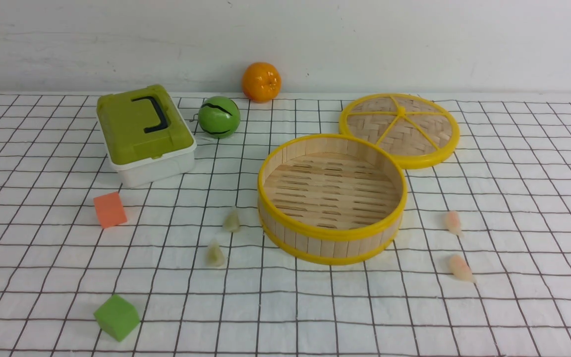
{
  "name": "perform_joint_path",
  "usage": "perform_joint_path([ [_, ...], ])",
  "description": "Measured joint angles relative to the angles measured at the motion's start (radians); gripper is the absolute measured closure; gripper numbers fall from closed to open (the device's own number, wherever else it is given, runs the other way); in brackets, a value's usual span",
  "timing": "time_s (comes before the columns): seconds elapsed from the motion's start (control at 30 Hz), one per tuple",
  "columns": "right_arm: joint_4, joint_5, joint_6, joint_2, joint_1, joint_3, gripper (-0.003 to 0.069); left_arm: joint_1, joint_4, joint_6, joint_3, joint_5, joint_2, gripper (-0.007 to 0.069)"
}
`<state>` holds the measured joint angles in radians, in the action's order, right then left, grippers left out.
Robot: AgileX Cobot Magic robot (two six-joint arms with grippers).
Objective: Put the dumplings into the steamer on the table with the white tablecloth.
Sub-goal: 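Reach for and grasp a dumpling on the table with the left gripper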
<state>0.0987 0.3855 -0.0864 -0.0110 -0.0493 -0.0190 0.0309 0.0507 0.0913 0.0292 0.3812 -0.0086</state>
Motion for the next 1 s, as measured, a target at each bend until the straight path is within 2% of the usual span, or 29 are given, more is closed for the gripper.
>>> perform_joint_path([
  [0.73, -0.001, -0.019, 0.0, 0.0, 0.0, -0.001, 0.0419, 0.0, 0.0, 0.0, 0.0, -0.03, 0.0, 0.0386],
  [0.93, -0.001, -0.21, 0.0, 0.0, 0.0, -0.009, 0.0419, 0.0, 0.003, 0.0, 0.0, -0.256, 0.0, 0.0386],
  [1.0, -0.002, -0.401, 0.0, 0.0, 0.0, -0.009, 0.0419, 0.0, 0.004, 0.0, 0.0, -0.421, 0.0, 0.0386],
])
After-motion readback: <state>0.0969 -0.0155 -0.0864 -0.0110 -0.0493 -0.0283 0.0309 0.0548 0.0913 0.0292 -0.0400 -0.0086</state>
